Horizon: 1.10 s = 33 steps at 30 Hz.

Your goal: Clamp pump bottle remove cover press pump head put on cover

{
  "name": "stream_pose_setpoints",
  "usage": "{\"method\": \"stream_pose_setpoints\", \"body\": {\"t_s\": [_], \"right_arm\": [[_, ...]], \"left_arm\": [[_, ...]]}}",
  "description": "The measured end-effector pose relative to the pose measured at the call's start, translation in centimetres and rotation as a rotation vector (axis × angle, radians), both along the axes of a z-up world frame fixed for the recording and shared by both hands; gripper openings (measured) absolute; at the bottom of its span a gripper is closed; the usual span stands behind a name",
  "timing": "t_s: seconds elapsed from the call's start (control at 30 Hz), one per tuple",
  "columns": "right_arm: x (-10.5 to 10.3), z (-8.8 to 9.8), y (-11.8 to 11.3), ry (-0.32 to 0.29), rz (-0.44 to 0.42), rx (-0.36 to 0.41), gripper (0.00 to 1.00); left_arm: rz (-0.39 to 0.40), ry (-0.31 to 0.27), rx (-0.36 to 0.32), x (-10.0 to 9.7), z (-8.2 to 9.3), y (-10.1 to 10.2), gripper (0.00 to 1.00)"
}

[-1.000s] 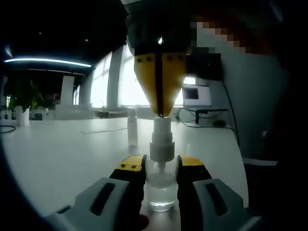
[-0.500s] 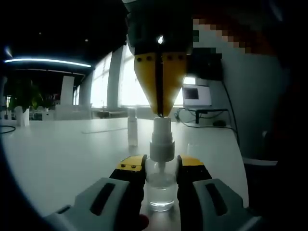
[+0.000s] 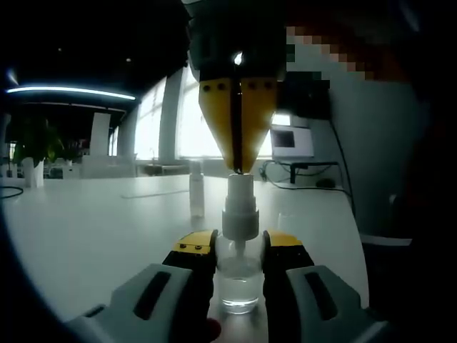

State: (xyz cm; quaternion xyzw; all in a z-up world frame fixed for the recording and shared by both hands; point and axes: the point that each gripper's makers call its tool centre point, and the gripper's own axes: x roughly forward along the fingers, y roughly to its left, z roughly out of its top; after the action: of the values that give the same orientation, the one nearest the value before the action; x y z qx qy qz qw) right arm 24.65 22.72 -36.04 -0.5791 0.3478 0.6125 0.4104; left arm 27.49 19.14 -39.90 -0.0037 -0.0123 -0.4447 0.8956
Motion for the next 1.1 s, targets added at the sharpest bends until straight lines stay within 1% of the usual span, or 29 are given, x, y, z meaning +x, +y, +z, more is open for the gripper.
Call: {"method": "stream_pose_setpoints", "body": {"t_s": [0.67, 0.87, 1.1], "right_arm": [[0.14, 0.01, -0.06, -0.006, -0.005, -0.005, 0.0], [0.04, -0.04, -0.06, -0.01, 0.004, -0.018, 0.0], [-0.06, -0.56, -0.07, -0.02, 0.023, -0.032, 0.0]], "left_arm": [[0.0, -0.002, 0.001, -0.07, 0.06, -0.13, 0.16], [0.0, -0.002, 0.001, -0.15, 0.1, -0.15, 0.16], [0.0, -0.002, 0.001, -0.05, 0.0, -0.04, 0.16]]}}
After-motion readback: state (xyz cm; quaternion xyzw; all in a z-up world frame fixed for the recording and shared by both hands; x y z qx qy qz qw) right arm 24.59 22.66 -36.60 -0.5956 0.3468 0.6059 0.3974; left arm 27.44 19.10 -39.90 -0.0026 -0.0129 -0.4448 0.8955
